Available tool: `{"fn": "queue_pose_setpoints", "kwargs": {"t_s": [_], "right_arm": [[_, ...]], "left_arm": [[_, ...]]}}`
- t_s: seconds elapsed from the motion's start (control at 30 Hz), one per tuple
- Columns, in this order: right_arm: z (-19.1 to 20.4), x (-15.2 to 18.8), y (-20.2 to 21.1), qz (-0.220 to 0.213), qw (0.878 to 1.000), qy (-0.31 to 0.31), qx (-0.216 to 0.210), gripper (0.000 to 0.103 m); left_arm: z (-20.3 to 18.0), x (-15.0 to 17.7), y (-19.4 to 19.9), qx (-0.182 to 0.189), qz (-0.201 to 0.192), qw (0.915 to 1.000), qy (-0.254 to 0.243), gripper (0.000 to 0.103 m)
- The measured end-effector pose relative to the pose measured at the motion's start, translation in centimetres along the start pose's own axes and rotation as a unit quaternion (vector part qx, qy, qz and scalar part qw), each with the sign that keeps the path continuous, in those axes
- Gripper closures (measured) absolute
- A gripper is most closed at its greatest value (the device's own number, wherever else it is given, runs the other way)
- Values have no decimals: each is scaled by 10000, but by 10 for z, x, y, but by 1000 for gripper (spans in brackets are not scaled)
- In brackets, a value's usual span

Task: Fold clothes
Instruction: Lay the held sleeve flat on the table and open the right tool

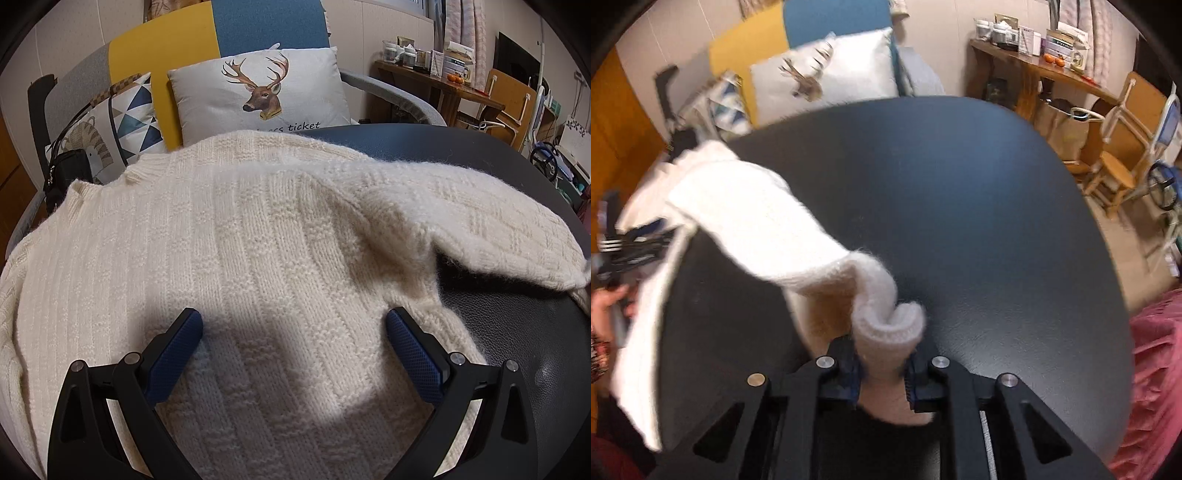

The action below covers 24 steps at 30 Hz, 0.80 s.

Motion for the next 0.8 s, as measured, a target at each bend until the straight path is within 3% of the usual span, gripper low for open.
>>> {"fn": "queue_pose_setpoints", "kwargs": {"t_s": [0.1,0.17,0.27,0.3,0.33,0.37,0.5,0.6,0.7,0.8], "right_arm": [[-5,-46,16,-413,9980,130,463,88],[-12,-86,44,-1013,9927,-17,658,88],[-21,-128,94,-2205,9716,-219,832,87],[-21,-132,104,-2544,9623,-148,954,82],[-20,-133,110,-2823,9529,-51,1105,74],[-20,-128,105,-2872,9493,60,1281,73],[-38,-74,25,-1317,9804,74,1464,73],[-61,-19,-13,-363,9895,-370,1347,74],[-78,6,1,-339,9881,-921,1181,73],[-89,11,22,-345,9820,-1162,1446,73]], "left_arm": [[0,0,0,-7,3,10000,1,2],[0,0,0,-7,4,10000,2,2],[0,-1,0,-5,5,10000,7,2],[0,-1,0,-4,4,10000,7,2],[0,-1,0,-3,4,10000,9,2],[0,-1,0,0,3,10000,13,2],[0,-1,1,2,3,10000,18,1],[0,-1,1,1,6,10000,20,1],[0,-1,1,-7,7,10000,16,1],[0,-2,1,-20,10,10000,14,1]]}}
Point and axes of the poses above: each gripper's, at about its wrist camera, not at the fingertips, and y roughly against the way its jaws point, z to its left, x to its underside, the point moved 7 cm from there along -y, roughly the way its jaws point, and after that the axes turned 4 degrees about -y, right-handed, at the moved point
